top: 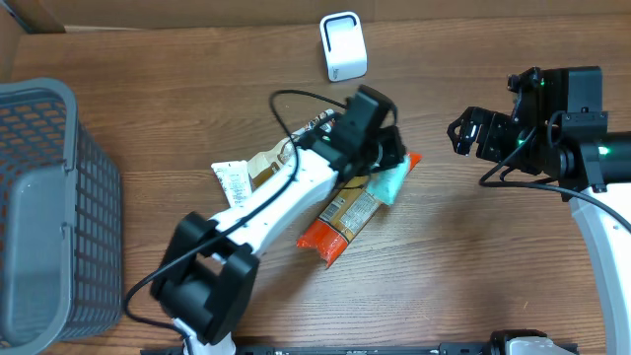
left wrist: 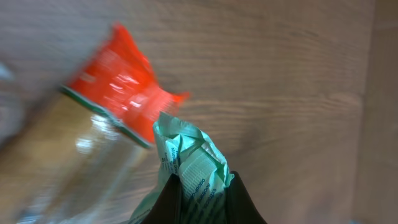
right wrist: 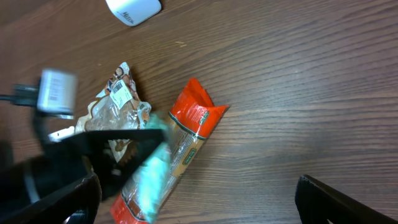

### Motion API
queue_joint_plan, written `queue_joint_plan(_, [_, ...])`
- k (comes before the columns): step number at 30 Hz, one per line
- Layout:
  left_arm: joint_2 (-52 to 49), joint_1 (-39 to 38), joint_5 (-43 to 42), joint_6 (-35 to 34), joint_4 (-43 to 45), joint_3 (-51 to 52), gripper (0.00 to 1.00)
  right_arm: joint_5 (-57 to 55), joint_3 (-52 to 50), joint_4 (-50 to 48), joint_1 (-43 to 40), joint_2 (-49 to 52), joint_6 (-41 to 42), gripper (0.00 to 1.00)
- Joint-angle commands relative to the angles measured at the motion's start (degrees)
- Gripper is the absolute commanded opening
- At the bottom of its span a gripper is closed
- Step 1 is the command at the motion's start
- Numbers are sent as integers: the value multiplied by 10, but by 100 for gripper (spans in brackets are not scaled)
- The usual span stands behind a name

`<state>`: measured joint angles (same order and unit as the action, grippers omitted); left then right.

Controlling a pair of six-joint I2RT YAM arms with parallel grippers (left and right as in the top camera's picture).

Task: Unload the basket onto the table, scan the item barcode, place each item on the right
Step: 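Carry the mint-green packet out and drop it right of the pasta pack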

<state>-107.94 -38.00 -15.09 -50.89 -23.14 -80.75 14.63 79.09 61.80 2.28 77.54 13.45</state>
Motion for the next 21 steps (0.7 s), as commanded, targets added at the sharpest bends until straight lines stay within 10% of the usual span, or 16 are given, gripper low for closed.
queue_joint_plan(1, [-15, -14, -39, -54, 21, -7, 4, 0, 16, -2, 3, -2, -2, 100])
queue_joint_plan(9, [-15, -21, -32, -55, 28, -7, 8, 0, 16, -2, 3, -2, -2, 100])
queue_joint_plan(12, [-15, -22, -32, -55, 28, -7, 62, 0, 16, -2, 3, -2, -2, 100])
queue_joint_plan(15, [-15, -21, -32, -45, 26, -7, 93, 0, 16, -2, 3, -2, -2, 100])
queue_joint_plan(21, [-9, -20, -17, 8, 32, -8, 100, 0, 16, -2, 3, -2, -2, 100])
